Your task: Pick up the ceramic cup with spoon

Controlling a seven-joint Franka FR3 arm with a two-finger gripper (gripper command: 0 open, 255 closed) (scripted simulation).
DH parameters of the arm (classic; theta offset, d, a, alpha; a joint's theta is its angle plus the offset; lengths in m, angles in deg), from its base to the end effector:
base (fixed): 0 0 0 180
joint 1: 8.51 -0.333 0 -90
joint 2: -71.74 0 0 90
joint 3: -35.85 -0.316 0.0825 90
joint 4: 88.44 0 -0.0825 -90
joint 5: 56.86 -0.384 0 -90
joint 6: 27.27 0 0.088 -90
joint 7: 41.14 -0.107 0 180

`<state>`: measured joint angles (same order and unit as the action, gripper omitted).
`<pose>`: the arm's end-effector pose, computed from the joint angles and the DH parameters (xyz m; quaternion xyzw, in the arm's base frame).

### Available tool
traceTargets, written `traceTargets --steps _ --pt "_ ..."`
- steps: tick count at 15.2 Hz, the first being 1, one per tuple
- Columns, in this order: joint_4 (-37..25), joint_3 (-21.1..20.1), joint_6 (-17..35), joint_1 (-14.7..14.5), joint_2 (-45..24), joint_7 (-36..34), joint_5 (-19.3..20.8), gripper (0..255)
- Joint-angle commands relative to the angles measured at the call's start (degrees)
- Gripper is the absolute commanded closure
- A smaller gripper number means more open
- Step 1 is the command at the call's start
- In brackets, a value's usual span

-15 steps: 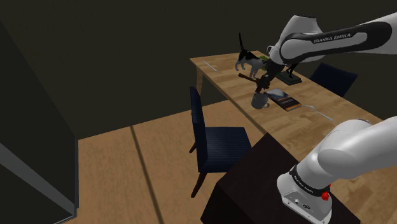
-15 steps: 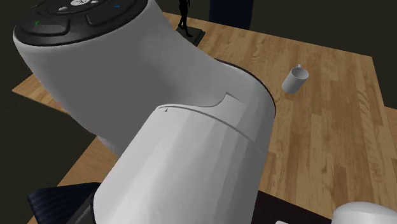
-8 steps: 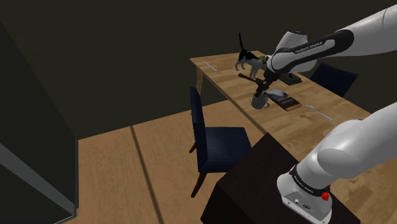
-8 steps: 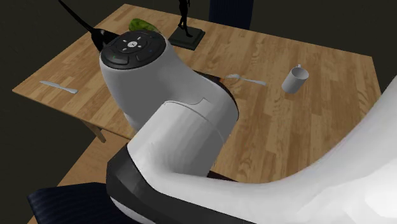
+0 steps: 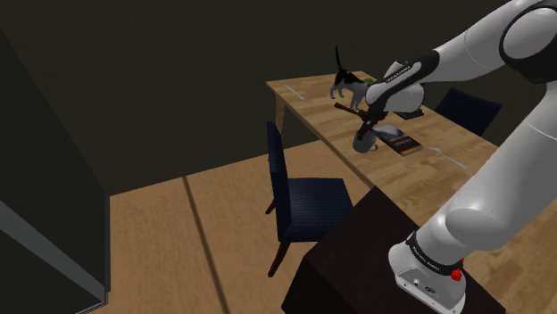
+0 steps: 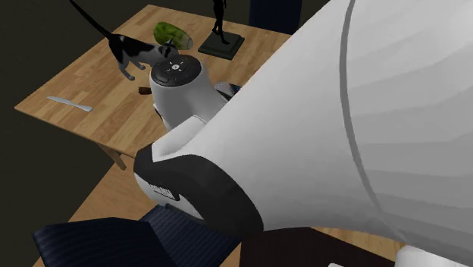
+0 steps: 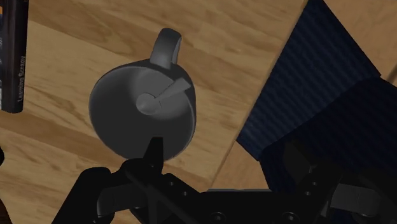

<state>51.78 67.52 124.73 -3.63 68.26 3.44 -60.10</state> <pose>0.3988 -0.2986 0.2941 0.9959 0.0476 0.0582 0.0507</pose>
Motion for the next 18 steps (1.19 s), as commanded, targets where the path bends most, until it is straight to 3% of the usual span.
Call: traceTargets --steps 1,2,9,12,13,18 --pt "-2.01 -0.19 2.12 1.30 -4.41 5.21 -4.84 0" --pt "-3.29 -0.80 2.90 2.28 -6.66 7.60 -7.24 0" --pt "-3.40 -4.75 7.49 5.19 -12.03 12.43 -13.90 0" --pt "-3.44 -5.16 7.86 5.51 -12.47 12.81 -14.41 0" --pt "-3.46 -5.19 7.89 5.51 -12.52 12.81 -14.45 255" --pt "-3.38 -5.13 7.87 5.44 -12.41 12.73 -14.36 255"
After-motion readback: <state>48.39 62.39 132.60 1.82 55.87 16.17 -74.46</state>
